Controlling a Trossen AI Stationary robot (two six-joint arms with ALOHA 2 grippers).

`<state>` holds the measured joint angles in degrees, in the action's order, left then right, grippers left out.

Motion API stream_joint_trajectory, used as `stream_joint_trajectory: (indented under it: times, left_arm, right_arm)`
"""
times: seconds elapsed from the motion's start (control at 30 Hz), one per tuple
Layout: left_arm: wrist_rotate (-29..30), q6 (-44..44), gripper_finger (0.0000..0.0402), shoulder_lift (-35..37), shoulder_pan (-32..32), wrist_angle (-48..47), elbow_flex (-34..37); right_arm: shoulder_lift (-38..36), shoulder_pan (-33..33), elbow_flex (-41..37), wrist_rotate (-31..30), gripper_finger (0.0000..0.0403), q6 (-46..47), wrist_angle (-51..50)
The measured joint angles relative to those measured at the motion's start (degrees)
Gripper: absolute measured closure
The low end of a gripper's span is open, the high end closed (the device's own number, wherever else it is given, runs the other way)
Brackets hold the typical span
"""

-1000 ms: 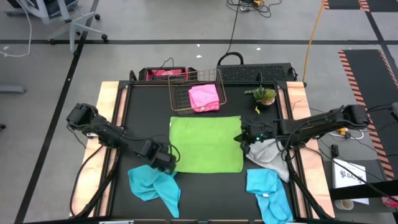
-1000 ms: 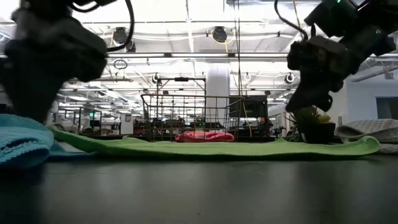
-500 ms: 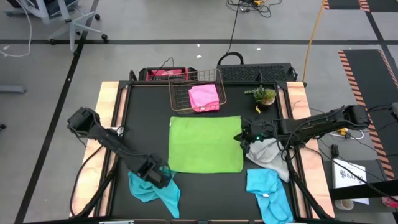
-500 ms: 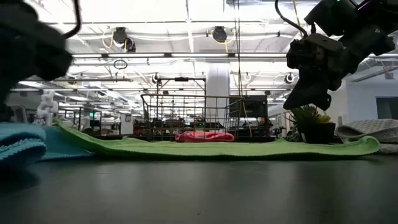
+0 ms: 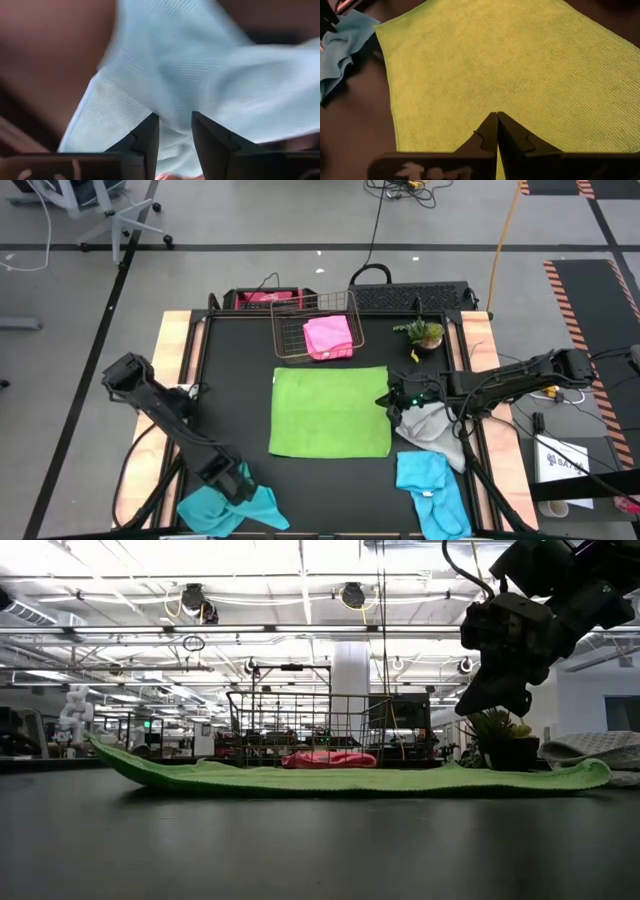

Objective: Fold microfiber towels
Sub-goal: Fold the green microfiber cloth in quarters

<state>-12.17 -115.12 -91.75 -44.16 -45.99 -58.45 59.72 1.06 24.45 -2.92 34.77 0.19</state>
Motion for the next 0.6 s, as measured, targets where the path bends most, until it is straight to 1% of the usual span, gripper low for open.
stream_joint_trajectory:
  times: [0.07, 0.17, 0.33, 0.47, 0.6]
  left_arm:
    - [6.64, 2.06, 0.0284, 0.65, 0.2, -2.41, -2.33]
    - [16.55, 7.88, 0.0284, 1.21, 1.38, -8.26, -6.28]
    - [27.85, 21.08, 0.0284, 1.21, 4.49, -17.55, -11.88]
    - [33.15, 32.87, 0.0284, 1.21, 8.64, -19.15, -13.25]
    - [33.36, 45.86, 0.0284, 1.15, 13.26, -18.23, -12.71]
  right_arm:
    - [0.0, 0.07, 0.0, 0.04, 0.0403, -0.66, 0.48]
    - [0.0, 0.49, 0.21, 0.2, 0.0403, -1.77, 2.6]
    - [-0.01, 1.75, 4.59, 1.61, 0.0403, -3.51, 1.36]
    - [0.0, 4.17, 11.8, 1.33, 0.0403, -7.64, -6.35]
    - [1.74, 6.9, 21.45, -1.67, 0.0403, -11.69, -20.61]
